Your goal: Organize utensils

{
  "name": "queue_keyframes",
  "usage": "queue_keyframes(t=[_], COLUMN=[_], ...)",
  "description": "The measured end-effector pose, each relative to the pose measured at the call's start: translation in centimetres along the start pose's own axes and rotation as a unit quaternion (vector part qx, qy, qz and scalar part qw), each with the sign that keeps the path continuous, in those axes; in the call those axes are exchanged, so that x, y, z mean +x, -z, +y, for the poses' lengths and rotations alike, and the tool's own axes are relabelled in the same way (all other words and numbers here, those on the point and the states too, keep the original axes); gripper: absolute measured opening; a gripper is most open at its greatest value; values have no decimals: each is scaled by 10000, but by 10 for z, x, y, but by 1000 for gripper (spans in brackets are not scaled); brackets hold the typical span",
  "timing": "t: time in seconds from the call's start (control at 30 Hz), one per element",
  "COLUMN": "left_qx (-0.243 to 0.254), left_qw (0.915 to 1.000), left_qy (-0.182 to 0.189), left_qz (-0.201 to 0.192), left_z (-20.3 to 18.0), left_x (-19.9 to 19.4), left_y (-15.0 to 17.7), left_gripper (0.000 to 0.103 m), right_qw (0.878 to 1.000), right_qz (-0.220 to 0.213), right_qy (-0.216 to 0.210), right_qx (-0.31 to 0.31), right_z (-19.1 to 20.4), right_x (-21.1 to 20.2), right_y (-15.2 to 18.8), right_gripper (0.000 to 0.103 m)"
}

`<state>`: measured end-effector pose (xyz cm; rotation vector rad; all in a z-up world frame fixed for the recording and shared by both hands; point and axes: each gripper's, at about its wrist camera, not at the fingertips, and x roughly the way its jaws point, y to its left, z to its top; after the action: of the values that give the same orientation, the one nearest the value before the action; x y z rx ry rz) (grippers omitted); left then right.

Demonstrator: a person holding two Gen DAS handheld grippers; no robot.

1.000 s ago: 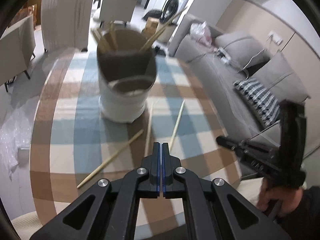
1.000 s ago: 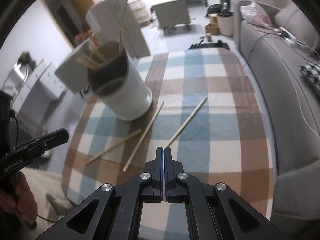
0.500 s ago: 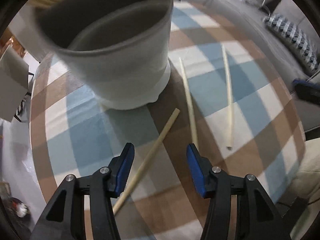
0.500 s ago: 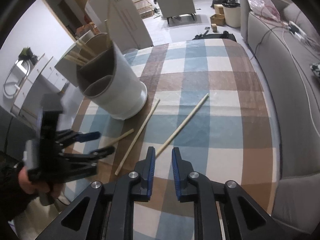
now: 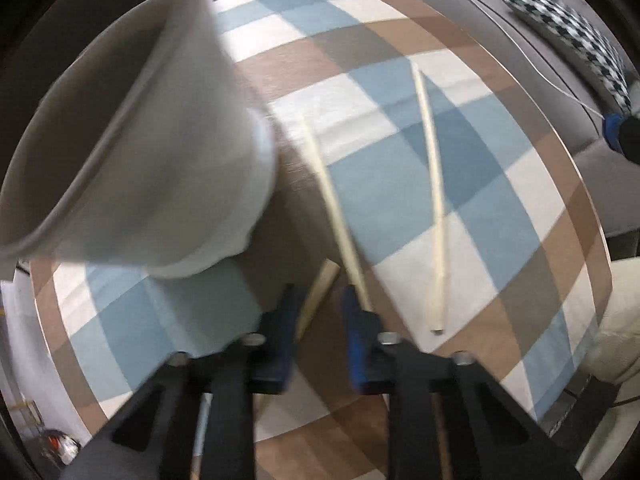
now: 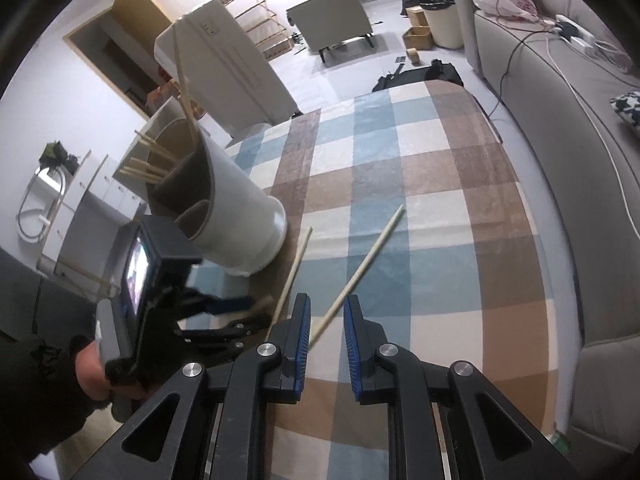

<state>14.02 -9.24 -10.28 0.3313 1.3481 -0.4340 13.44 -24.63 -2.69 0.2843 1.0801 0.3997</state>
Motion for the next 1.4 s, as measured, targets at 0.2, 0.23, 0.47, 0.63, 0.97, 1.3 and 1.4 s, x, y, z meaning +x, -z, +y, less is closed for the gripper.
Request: queue_keyframes(t=[0.2, 0.23, 0.47, 0.63, 0.97, 1.3, 1.4], left_qx=[93, 186, 135, -192, -983, -1553, -1681], left_qw=[9999, 9997, 9998, 9985, 9841, 9744, 9714], left_qy=[-67, -97, -137, -145, 383, 686, 762], left_qz=[116, 99, 46, -483, -1427, -1476, -1491], left_z=[-4, -7, -14, 0, 46, 53, 61], left_x=[-2, -2, -6, -35, -109, -95, -100], left_y=[0, 1, 10, 21, 62, 57, 62], left_gripper=[10, 8, 2, 2, 2, 2, 2], right_qw=[10000, 9999, 9999, 9996, 9397, 7950, 7569], right_qz=[-15, -2, 12, 121, 1296, 2138, 2503], right_qy=[-22, -43, -72, 13, 285, 181, 118], right_qx=[-87, -101, -96, -274, -3151, -5675, -6036], right_z=[4, 5, 6, 9, 63, 96, 98], right_x=[-2, -2, -3, 1, 50, 102, 116], right_y=[1, 1, 0, 2, 34, 53, 56], right_gripper=[17, 17, 17, 17, 19, 36, 36])
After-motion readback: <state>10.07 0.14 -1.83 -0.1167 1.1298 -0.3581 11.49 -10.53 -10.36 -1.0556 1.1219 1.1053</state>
